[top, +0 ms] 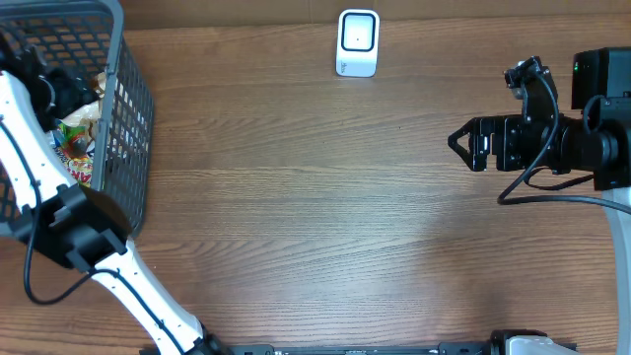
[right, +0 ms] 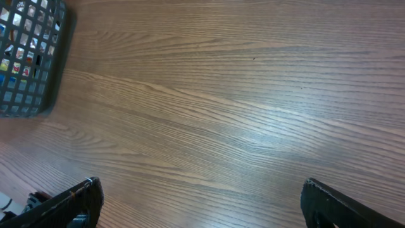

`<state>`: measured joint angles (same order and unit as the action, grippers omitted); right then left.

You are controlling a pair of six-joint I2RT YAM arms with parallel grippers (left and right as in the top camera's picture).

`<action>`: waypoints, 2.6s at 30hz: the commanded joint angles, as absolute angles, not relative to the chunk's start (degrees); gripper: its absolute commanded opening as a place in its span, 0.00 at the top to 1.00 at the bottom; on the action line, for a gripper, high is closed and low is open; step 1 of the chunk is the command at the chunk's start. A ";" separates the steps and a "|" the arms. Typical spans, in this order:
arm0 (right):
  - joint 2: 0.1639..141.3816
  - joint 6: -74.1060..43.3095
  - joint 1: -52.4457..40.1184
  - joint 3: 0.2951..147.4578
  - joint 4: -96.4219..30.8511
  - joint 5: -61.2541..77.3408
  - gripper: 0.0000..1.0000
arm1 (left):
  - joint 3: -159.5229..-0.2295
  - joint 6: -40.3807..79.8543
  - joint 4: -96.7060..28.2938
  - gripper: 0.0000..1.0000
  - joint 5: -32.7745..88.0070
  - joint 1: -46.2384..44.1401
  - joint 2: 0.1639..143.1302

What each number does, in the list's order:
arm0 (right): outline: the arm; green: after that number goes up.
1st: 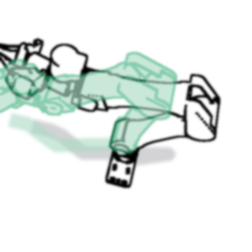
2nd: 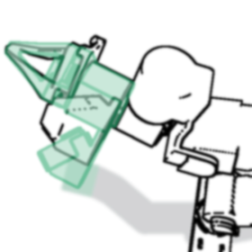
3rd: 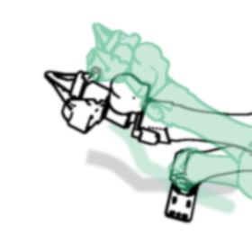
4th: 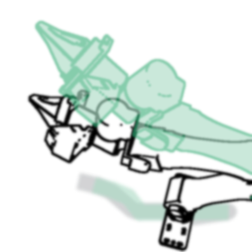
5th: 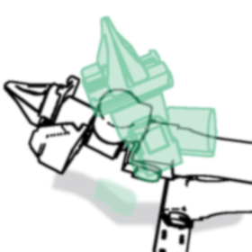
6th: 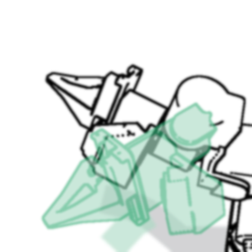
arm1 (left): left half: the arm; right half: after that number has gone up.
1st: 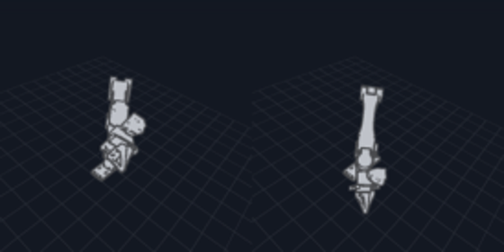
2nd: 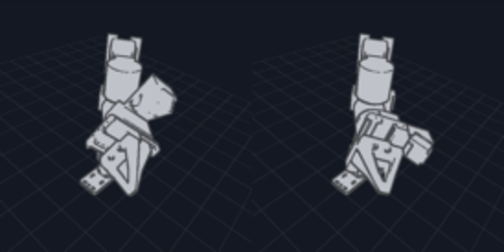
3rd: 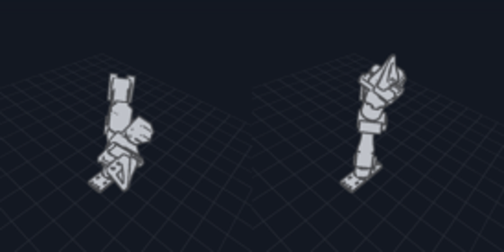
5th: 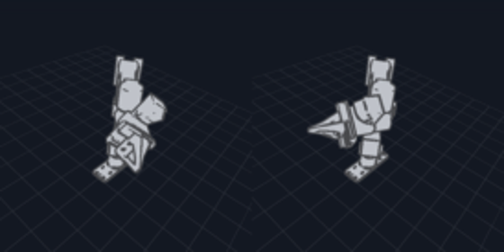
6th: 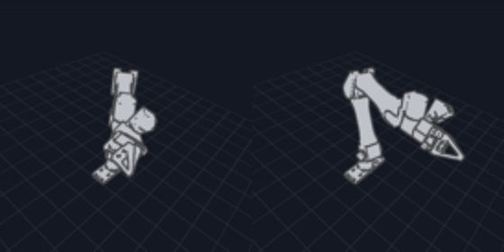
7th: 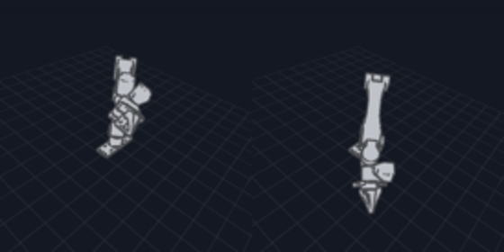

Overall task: Scan the item barcode
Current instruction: 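Reach the left gripper into the basket and grasp the white snack bag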

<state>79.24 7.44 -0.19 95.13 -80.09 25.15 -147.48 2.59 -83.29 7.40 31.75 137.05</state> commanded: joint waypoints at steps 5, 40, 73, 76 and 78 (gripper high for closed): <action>78.56 7.31 -0.27 96.68 -79.88 25.61 0.00 | -148.24 0.16 -83.09 0.15 8.60 29.85 143.65; 78.56 7.29 -0.27 96.66 -80.09 25.65 0.00 | -149.01 9.50 -86.08 0.96 1.76 27.70 130.67; 78.56 7.31 -0.27 96.66 -80.40 25.65 0.00 | -148.88 2.11 -82.46 0.24 1.96 27.73 142.06; 78.56 7.31 -0.27 96.66 -80.71 25.65 0.00 | -148.88 2.09 -82.83 0.24 1.91 27.73 145.23; 78.56 7.31 -0.27 96.66 -80.73 25.65 0.00 | -148.88 2.09 -82.70 0.24 1.91 27.73 146.98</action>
<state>79.24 7.44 -0.19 95.13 -80.71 25.26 -149.08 3.40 -82.67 1.06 28.10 144.70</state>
